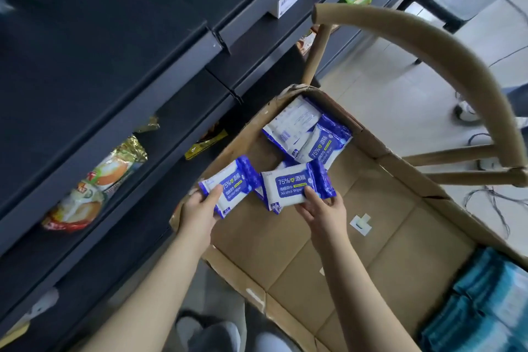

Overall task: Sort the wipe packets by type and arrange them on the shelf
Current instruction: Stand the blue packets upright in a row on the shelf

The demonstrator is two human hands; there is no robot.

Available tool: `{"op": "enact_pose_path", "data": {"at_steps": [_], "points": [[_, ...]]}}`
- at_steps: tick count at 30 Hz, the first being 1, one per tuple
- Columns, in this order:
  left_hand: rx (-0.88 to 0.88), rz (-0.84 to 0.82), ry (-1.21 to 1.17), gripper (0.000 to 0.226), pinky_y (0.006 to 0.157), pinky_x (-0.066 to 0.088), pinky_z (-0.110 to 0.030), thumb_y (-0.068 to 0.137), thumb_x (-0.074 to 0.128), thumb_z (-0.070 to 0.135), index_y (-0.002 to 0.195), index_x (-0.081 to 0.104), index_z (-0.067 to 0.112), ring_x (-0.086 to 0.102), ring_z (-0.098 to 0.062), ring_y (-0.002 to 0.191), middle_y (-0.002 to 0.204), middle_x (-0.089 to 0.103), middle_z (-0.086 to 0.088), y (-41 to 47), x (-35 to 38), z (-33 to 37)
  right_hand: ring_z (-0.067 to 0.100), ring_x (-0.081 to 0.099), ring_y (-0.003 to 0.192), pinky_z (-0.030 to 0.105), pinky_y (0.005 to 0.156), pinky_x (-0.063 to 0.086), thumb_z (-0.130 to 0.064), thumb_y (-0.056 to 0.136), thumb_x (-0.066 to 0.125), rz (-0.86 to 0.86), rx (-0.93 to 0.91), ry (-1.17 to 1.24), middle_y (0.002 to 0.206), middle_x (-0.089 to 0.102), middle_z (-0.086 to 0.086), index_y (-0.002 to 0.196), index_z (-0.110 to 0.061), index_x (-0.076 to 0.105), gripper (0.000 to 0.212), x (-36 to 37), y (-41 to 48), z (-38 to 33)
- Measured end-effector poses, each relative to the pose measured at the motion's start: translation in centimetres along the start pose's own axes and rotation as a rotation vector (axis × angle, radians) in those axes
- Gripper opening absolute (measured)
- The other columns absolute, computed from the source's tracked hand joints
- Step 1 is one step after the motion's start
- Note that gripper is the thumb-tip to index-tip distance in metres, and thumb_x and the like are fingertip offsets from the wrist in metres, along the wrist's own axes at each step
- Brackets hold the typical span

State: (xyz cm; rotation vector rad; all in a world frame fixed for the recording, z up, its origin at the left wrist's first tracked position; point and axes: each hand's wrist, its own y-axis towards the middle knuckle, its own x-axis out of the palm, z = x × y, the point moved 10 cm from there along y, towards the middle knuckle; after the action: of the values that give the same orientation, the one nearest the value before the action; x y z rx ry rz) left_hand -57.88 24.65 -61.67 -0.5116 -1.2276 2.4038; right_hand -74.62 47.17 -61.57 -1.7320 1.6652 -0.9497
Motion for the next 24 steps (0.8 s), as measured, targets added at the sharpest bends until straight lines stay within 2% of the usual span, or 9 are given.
{"op": "enact_pose_path", "data": {"at_steps": [3, 6, 9, 11, 13, 16, 19, 21, 24], "points": [[0.009, -0.034, -0.13, 0.019, 0.074, 0.055, -0.031, 0.097, 0.061, 0.021, 0.114, 0.062, 0.013, 0.07, -0.017, 0.085, 0.103, 0.072, -0.009, -3.8, -2.7, 0.5, 0.029, 0.073, 0.092, 0.038, 0.079, 0.061, 0.0, 0.091, 0.064, -0.106, 0.039, 0.091, 0.107, 0.074, 0.014, 0.116, -0.011, 0.058, 0.027, 1.0, -4.0, -0.7], [0.048, -0.079, -0.157, 0.01, 0.074, 0.054, -0.032, 0.097, 0.058, 0.019, 0.102, 0.062, 0.011, 0.069, -0.019, 0.08, 0.101, 0.072, -0.012, -8.7, -6.3, 1.8, 0.028, 0.074, 0.085, 0.037, 0.08, 0.061, 0.004, 0.089, 0.063, -0.201, 0.093, 0.112, 0.103, 0.075, 0.014, 0.116, -0.011, 0.059, 0.031, 3.1, -9.4, -0.9], [0.108, -0.116, -0.205, 0.011, 0.07, 0.057, -0.028, 0.098, 0.057, 0.018, 0.098, 0.061, 0.007, 0.07, -0.017, 0.076, 0.093, 0.075, -0.01, -14.4, -11.6, 3.0, 0.024, 0.075, 0.077, 0.032, 0.071, 0.062, 0.007, 0.09, 0.058, -0.298, 0.146, 0.112, 0.096, 0.076, 0.013, 0.113, -0.009, 0.06, 0.028, 5.7, -16.2, -0.1], [0.153, -0.126, -0.231, 0.016, 0.079, 0.058, -0.033, 0.096, 0.059, 0.02, 0.103, 0.063, 0.005, 0.072, -0.018, 0.08, 0.096, 0.076, -0.011, -18.2, -16.1, 3.4, 0.023, 0.075, 0.074, 0.03, 0.065, 0.062, 0.009, 0.09, 0.055, -0.382, 0.155, 0.127, 0.096, 0.075, 0.014, 0.116, -0.007, 0.06, 0.03, 7.7, -21.7, 0.7], [0.208, -0.117, -0.26, 0.02, 0.086, 0.055, -0.037, 0.095, 0.061, 0.021, 0.106, 0.063, 0.005, 0.071, -0.019, 0.084, 0.099, 0.076, -0.011, -22.1, -20.9, 3.8, 0.024, 0.075, 0.075, 0.031, 0.066, 0.062, 0.01, 0.09, 0.053, -0.487, 0.141, 0.114, 0.097, 0.075, 0.014, 0.12, -0.005, 0.059, 0.034, 9.8, -27.3, 1.7], [0.309, -0.07, -0.351, 0.018, 0.079, 0.054, -0.036, 0.095, 0.06, 0.022, 0.106, 0.063, 0.007, 0.069, -0.02, 0.084, 0.101, 0.075, -0.012, -27.9, -28.4, 4.7, 0.025, 0.075, 0.078, 0.029, 0.067, 0.062, 0.008, 0.088, 0.053, -0.631, 0.131, 0.091, 0.098, 0.075, 0.014, 0.121, -0.001, 0.06, 0.034, 12.6, -35.6, 3.7], [0.413, -0.037, -0.442, 0.02, 0.084, 0.055, -0.039, 0.096, 0.059, 0.024, 0.109, 0.064, 0.009, 0.068, -0.023, 0.093, 0.106, 0.074, -0.011, -34.0, -35.1, 5.0, 0.027, 0.072, 0.091, 0.033, 0.072, 0.061, 0.003, 0.077, 0.061, -0.737, 0.17, 0.064, 0.112, 0.07, 0.017, 0.134, 0.001, 0.054, 0.058, 14.7, -42.4, 6.1], [0.485, -0.024, -0.476, 0.02, 0.088, 0.054, -0.044, 0.096, 0.058, 0.025, 0.11, 0.065, 0.012, 0.07, -0.024, 0.094, 0.107, 0.074, -0.01, -37.6, -39.0, 5.1, 0.026, 0.073, 0.09, 0.035, 0.068, 0.061, 0.004, 0.074, 0.06, -0.788, 0.173, 0.025, 0.108, 0.07, 0.016, 0.131, -0.002, 0.055, 0.058, 15.9, -46.0, 7.0], [0.555, 0.016, -0.532, 0.02, 0.078, 0.059, -0.041, 0.096, 0.058, 0.026, 0.11, 0.066, 0.014, 0.073, -0.024, 0.091, 0.102, 0.076, -0.008, -42.1, -43.7, 4.8, 0.024, 0.073, 0.092, 0.035, 0.066, 0.06, -0.002, 0.074, 0.066, -0.868, 0.154, -0.074, 0.112, 0.071, 0.015, 0.128, -0.007, 0.057, 0.055, 17.9, -51.2, 7.5]]}}
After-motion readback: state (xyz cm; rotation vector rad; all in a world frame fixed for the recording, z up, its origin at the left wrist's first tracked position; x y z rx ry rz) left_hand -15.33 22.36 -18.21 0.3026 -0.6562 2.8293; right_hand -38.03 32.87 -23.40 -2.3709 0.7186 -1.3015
